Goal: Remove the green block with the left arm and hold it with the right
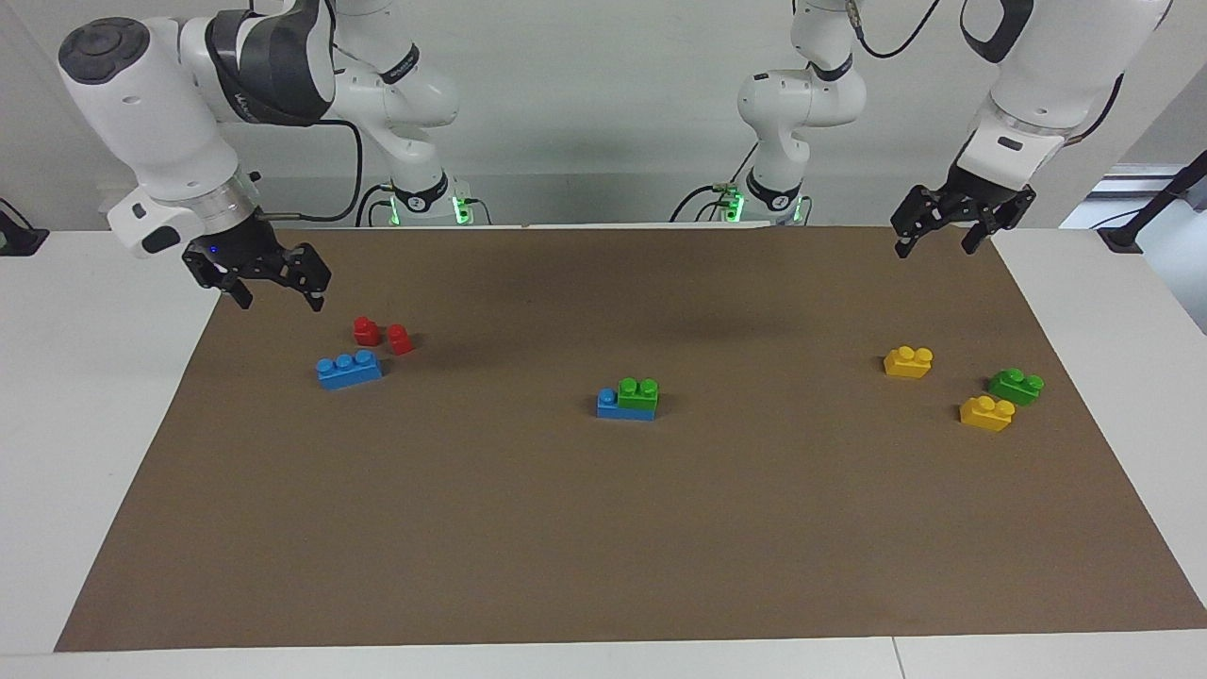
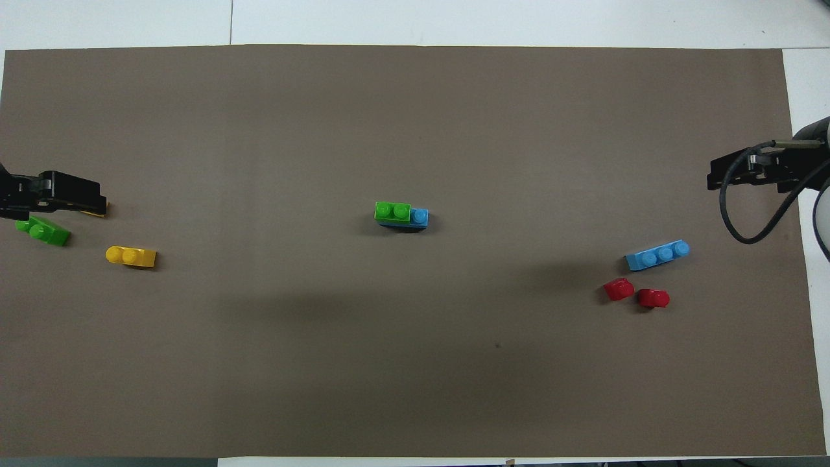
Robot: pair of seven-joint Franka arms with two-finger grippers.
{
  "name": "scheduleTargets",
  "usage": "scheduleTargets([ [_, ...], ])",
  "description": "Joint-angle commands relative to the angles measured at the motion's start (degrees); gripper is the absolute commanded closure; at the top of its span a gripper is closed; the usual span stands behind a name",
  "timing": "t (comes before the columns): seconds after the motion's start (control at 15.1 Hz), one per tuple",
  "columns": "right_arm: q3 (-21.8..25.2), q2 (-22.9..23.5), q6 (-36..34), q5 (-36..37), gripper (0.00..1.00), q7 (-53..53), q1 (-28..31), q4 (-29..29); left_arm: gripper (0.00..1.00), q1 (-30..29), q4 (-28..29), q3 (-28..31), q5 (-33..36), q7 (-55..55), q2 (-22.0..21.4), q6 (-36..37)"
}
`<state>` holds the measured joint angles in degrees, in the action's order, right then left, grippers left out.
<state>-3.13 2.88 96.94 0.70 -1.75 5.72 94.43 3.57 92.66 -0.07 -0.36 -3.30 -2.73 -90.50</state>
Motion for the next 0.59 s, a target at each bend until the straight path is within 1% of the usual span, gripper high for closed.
scheduleTargets([
  [0.0, -0.47, 0.02, 0.97, 0.79, 0.00, 0.69, 0.70, 0.41, 0.00, 0.82, 1.64, 0.33, -0.69, 0.40, -1.23, -0.03],
  [0.53, -0.38, -0.07, 0.53, 0.53, 0.00, 0.78, 0.79, 0.41, 0.00, 0.83, 1.82, 0.33, -0.69, 0.14, -1.32, -0.03],
])
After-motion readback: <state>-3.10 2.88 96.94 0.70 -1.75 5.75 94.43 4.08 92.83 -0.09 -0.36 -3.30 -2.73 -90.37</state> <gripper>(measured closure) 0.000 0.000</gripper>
